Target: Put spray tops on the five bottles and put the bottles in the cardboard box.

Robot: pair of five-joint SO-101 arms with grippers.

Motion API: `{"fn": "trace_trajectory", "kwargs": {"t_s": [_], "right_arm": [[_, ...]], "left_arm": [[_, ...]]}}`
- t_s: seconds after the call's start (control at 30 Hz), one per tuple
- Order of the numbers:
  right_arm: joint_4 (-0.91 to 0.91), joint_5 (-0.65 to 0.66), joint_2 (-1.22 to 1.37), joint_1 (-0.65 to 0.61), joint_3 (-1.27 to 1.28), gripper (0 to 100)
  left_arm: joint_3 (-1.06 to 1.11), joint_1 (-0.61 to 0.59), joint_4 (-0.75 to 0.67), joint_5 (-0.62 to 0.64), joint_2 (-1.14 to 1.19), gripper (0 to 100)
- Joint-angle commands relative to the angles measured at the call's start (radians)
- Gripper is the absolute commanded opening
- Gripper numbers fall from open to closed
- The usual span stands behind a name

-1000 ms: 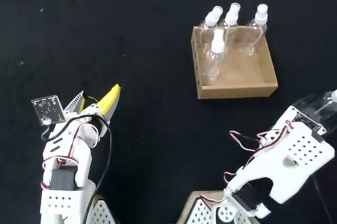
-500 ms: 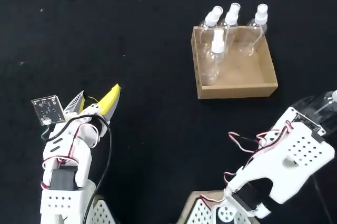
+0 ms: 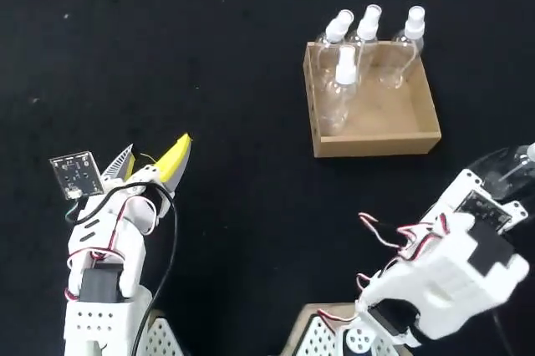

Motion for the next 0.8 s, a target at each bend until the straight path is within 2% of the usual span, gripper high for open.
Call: {"fn": "trace_trajectory", "kwargs": {"t_s": [0.0,0.2,0.27,0.43,0.77], "right_arm": [[-0.029,0.008,-0.134,-0.008,0.101,27.2],[-0.002,0.005,-0.288,0.043,0.214,27.1],[0.049,0.021,-0.323,0.043,0.214,27.2],[0.212,0.178,-0.410,-0.002,0.211,27.2],[0.489,0.189,-0.691,0.003,0.206,27.2]], "left_arm": [[0.022,-0.008,0.003,0.002,-0.009,34],[0.022,-0.008,0.003,0.002,-0.009,34],[0.022,-0.008,0.003,0.003,-0.009,34],[0.022,-0.008,0.003,0.006,-0.008,34],[0.022,-0.008,0.003,0.005,-0.008,34]]}}
